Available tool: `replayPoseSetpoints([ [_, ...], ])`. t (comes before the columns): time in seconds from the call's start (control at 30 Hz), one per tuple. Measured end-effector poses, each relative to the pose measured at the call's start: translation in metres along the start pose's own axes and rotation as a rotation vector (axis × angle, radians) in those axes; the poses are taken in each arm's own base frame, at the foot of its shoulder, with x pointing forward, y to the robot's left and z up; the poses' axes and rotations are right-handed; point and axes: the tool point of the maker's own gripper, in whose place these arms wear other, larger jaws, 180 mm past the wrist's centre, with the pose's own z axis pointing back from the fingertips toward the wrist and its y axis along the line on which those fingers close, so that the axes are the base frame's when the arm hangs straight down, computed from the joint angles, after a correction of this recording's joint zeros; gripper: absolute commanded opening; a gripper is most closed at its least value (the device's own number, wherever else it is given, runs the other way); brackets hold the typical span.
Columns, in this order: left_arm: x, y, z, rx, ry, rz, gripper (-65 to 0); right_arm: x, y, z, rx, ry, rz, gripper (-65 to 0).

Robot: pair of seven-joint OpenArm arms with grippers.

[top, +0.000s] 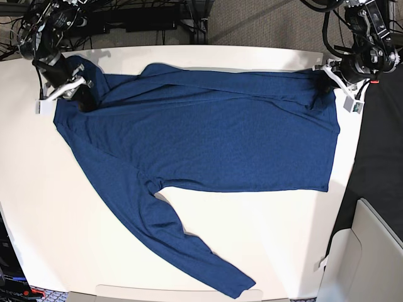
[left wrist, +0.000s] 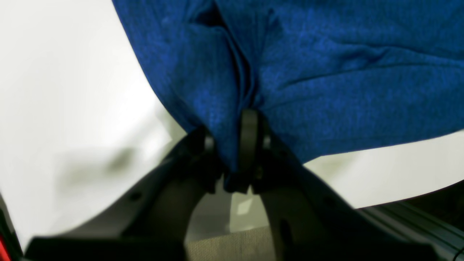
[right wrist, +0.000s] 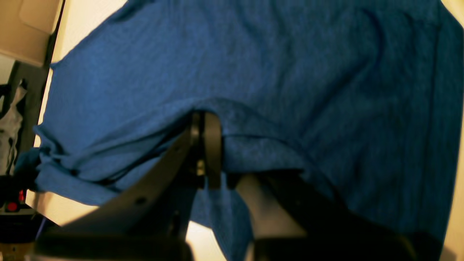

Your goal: Fold the T-shirt properly

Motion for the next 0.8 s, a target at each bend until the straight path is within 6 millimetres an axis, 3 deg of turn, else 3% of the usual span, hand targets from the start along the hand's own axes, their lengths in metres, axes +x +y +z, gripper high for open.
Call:
replayPoseSetpoints([
  [0.2,0.003,0.000,0.001,0.003,-0.006,-0.005,-58.8,-0.013,-0.009,-0.011,-0.048,0.031,-0.007,-62.5],
  [0.33,0.017,-0.004,0.009,0.015,-0.043,-0.047,-58.6,-0.019,-0.010,-0.005,-0.061,0.039,-0.006,-46.1],
  [0.47,0.029,-0.009,0.016,0.023,-0.078,-0.081,-57.1,-0.011,-0.005,0.004,-0.061,0.015,0.027,-31.3],
  [0.63,0.032,-0.010,0.020,0.034,-0.079,-0.100,-49.5,-0.006,0.000,0.019,-0.058,-0.013,0.041,-30.9],
  [0.8,0.051,-0.016,0.031,0.047,-0.138,-0.137,-49.2,0.014,-0.017,0.043,-0.108,-0.087,0.039,-31.0],
])
